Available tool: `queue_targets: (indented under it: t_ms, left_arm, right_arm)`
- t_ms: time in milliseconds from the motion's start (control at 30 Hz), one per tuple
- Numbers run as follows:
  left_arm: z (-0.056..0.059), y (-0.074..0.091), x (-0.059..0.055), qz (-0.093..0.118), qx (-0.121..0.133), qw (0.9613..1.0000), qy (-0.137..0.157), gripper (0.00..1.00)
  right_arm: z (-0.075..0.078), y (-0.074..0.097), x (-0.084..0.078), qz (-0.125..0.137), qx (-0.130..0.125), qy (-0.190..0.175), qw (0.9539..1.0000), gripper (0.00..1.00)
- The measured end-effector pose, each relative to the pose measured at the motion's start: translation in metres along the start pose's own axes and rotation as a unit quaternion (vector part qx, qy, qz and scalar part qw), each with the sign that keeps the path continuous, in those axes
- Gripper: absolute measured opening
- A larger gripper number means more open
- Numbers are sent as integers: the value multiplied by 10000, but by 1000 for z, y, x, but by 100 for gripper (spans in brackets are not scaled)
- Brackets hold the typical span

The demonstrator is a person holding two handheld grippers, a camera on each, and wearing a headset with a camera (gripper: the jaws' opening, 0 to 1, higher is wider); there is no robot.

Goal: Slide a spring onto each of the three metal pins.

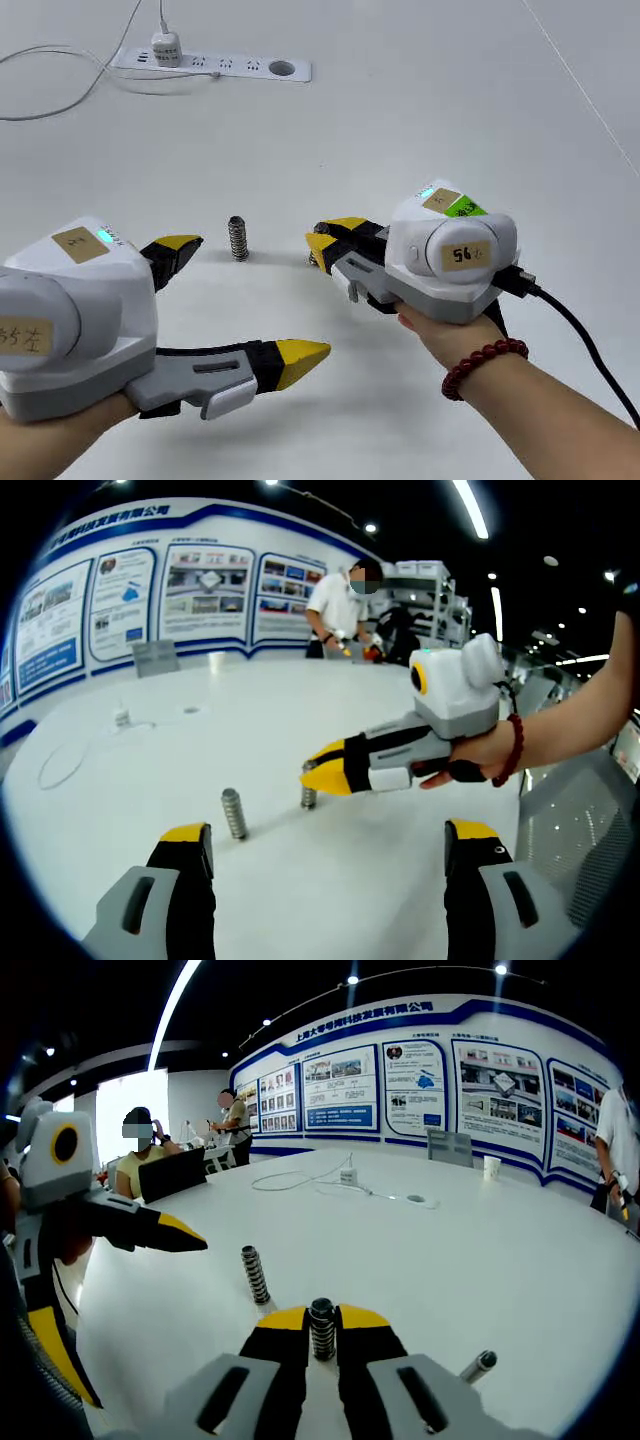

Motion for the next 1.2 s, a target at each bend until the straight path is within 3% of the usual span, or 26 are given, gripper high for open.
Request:
queue_targets:
  t_ms: [433, 700, 1200]
  left_arm:
    - [1, 0, 1, -9, 4, 10000, -75, 97]
    - [2, 0, 4, 10, 16, 10000, -86, 96]
    - [6, -2, 9, 41, -3, 9998, -193, 95]
  right_arm:
    - [-1, 2, -4, -139, 36, 56, 9999, 16]
    - [-3, 11, 5, -26, 87, -50, 9999, 22]
    - [11, 48, 14, -91, 2, -437, 9990, 35]
Point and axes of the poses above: the centre of the closed fingertips' face, and the gripper's own axes: y roughly backward along the fingers, z roughly to its right, x roughly out of its top, the point moved 8 cm from there along y, roughly backward along the fingers
